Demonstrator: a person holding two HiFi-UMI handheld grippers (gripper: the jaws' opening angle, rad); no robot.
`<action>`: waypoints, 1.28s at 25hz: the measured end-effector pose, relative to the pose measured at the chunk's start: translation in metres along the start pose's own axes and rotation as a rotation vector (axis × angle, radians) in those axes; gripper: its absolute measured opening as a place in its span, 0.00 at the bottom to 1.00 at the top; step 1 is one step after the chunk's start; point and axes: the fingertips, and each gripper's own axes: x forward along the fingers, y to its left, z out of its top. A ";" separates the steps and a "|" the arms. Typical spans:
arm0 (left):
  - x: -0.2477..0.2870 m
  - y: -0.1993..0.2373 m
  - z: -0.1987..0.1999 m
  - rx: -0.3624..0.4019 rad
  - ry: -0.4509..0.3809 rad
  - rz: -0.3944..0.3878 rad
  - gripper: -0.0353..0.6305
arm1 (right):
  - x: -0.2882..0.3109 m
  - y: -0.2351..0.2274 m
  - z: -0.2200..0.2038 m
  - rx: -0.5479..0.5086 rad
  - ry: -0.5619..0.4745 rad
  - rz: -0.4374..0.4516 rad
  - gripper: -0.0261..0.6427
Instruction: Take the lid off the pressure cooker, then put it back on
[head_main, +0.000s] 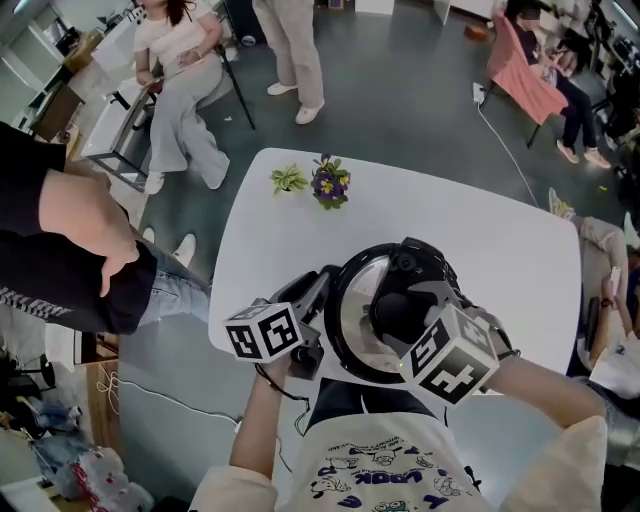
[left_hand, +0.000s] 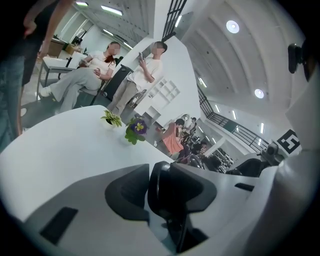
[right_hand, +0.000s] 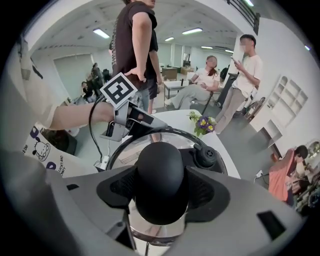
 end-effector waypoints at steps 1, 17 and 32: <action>0.000 -0.001 0.000 -0.004 0.001 -0.001 0.27 | -0.001 0.001 -0.001 0.004 0.026 0.014 0.49; 0.002 0.000 -0.001 -0.038 -0.029 0.039 0.26 | 0.001 0.004 -0.005 -0.008 0.066 0.105 0.48; 0.004 0.006 -0.001 -0.025 -0.013 0.058 0.26 | 0.010 -0.002 -0.004 0.012 0.069 0.077 0.48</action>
